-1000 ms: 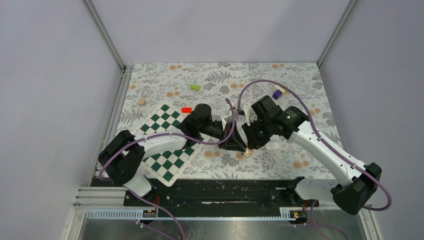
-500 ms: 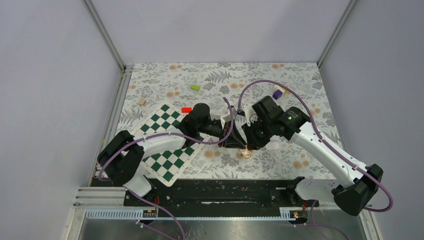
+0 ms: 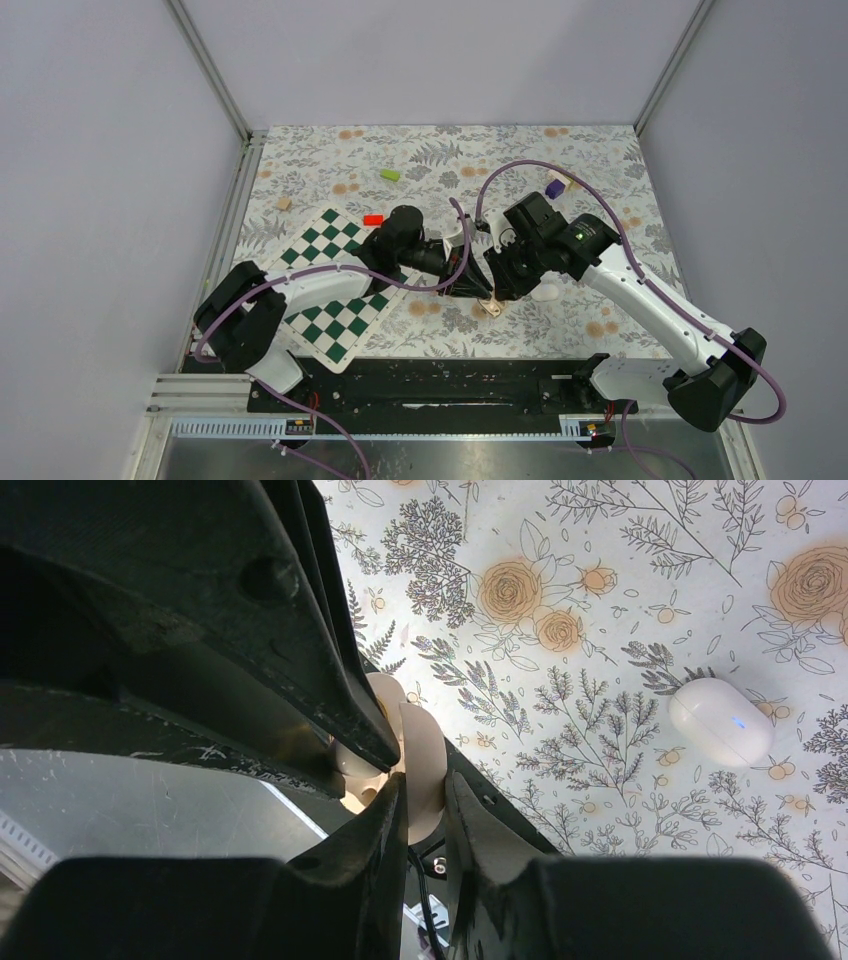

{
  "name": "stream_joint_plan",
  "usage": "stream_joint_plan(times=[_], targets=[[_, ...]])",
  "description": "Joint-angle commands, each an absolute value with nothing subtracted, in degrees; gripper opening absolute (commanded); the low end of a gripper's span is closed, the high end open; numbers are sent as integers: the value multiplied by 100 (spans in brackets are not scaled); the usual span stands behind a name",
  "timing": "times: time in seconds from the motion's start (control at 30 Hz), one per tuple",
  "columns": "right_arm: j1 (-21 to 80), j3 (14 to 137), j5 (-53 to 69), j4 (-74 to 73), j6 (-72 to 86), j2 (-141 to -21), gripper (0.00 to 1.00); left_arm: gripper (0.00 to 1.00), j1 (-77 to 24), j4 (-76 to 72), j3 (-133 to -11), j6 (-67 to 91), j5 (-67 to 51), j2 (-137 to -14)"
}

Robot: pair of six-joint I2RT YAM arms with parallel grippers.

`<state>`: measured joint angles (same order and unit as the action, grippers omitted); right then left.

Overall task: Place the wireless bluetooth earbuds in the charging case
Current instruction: Pick up the right earbud from the corner of the board.

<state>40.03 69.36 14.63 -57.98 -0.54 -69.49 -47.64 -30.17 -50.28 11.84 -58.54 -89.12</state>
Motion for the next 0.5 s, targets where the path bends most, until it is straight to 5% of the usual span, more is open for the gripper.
stream_joint_plan(times=[0.0, 0.47], targets=[[4060, 7183, 1805, -5766, -35, -6769, 0, 0, -4787, -2270, -5221, 552, -5864, -8780], [4057, 7250, 2012, -5813, -35, -6774, 0, 0, -4818, -1027, -5669, -216, -6269, -8917]])
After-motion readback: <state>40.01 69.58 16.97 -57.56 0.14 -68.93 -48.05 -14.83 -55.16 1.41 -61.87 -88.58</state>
